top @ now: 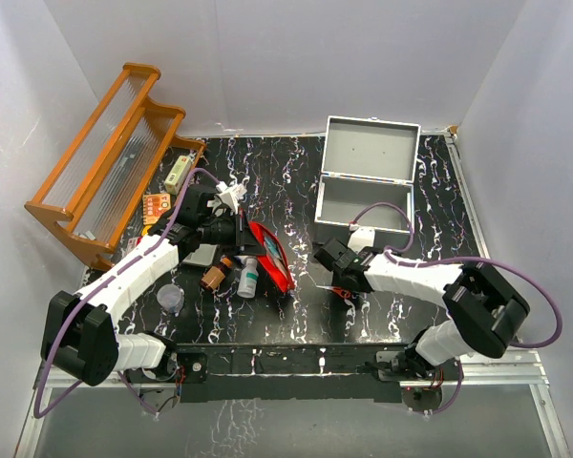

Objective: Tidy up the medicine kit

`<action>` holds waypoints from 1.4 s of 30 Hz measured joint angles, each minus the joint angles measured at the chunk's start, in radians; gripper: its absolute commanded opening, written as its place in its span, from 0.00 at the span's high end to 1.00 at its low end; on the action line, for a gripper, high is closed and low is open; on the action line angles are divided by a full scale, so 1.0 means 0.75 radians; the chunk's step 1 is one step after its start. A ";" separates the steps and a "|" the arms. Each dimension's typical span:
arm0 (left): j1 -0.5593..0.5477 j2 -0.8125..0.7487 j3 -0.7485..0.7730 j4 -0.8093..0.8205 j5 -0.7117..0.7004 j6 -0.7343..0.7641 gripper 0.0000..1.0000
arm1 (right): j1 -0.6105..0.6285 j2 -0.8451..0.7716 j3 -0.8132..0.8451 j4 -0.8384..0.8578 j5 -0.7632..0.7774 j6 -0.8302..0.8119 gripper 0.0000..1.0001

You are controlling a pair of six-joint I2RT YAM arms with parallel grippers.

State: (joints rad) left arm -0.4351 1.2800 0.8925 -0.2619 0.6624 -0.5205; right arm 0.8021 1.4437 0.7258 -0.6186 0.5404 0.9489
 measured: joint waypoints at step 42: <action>0.000 -0.004 -0.012 0.003 -0.027 -0.021 1.00 | 0.052 -0.098 -0.038 -0.016 -0.526 -0.288 0.84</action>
State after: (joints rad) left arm -0.4351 1.2774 0.8837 -0.2600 0.6418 -0.5362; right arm 0.8410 1.3701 0.6975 -0.6308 0.1459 0.7326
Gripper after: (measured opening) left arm 0.010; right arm 0.140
